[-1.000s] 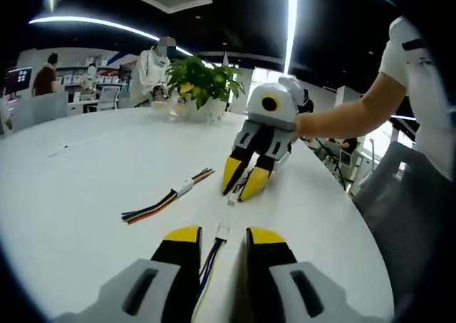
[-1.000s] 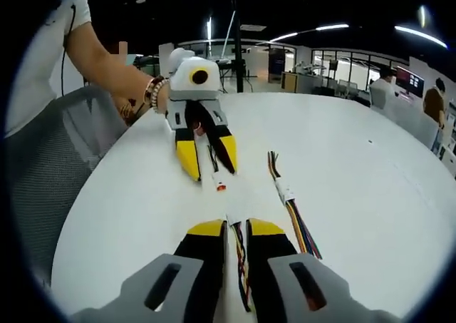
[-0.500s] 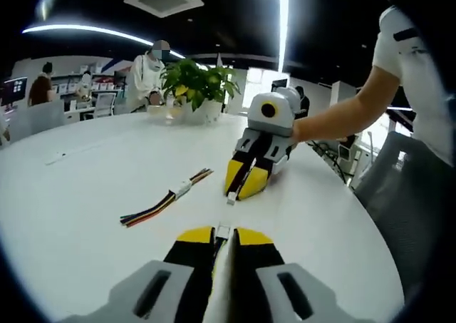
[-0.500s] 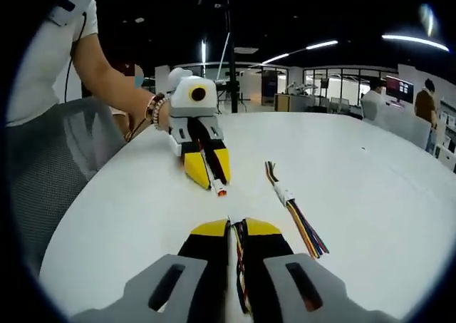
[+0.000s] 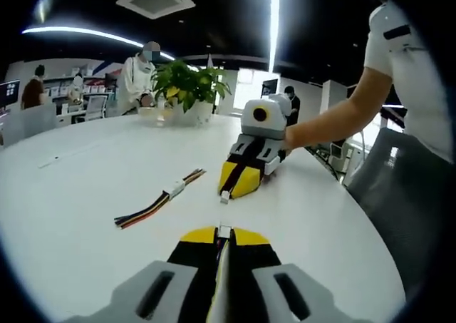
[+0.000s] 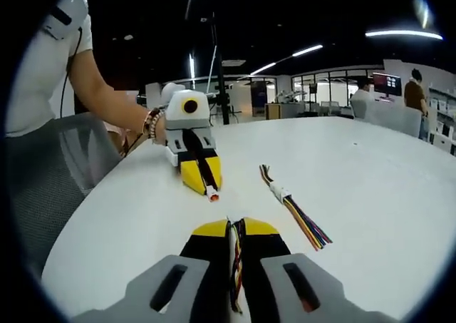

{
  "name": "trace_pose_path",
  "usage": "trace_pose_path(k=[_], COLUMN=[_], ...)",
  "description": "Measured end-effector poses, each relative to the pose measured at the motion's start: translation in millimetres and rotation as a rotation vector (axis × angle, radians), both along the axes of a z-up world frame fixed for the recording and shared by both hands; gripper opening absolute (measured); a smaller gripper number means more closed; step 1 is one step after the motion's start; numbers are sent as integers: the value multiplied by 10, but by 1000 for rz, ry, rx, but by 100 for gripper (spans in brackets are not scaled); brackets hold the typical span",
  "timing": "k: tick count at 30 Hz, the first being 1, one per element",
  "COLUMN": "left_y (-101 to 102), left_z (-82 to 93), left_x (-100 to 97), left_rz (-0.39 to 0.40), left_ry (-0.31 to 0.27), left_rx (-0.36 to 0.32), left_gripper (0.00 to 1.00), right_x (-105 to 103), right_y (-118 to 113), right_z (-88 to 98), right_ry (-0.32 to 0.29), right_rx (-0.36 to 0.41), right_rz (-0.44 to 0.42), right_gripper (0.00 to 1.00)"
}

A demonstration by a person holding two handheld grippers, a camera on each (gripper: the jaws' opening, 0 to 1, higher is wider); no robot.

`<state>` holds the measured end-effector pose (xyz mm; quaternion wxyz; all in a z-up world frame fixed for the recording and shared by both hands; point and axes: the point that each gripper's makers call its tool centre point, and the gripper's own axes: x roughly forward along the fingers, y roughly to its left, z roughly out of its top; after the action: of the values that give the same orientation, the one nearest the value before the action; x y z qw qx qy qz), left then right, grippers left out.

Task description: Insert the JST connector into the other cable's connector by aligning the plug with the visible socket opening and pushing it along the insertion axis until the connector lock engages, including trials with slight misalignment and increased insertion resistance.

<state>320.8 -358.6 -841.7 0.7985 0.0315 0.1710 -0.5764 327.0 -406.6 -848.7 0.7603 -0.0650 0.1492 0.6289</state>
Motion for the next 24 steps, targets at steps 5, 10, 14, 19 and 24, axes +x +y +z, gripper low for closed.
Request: trace_pose_path(k=[5, 10, 14, 19, 24], left_y=[-4, 35, 22, -27, -60], left_z=[-3, -3, 75, 252, 390], left_x=[-53, -56, -65, -38, -27], left_rz=[-31, -57, -80, -93, -101], left_ry=[8, -3, -22, -66, -99], left_rx=[30, 99, 118, 114, 108], left_gripper=[0, 0, 0, 0, 0], right_x=[-19, -43, -82, -101, -119], right_y=[-33, -61, -28, 53, 115], right_z=[15, 124, 205, 309, 409], right_ry=[13, -28, -61, -92, -106], right_rx=[-20, -46, -72, -72, -55], right_rz=[-4, -22, -16, -20, -18], right_gripper=[1, 1, 1, 1, 1])
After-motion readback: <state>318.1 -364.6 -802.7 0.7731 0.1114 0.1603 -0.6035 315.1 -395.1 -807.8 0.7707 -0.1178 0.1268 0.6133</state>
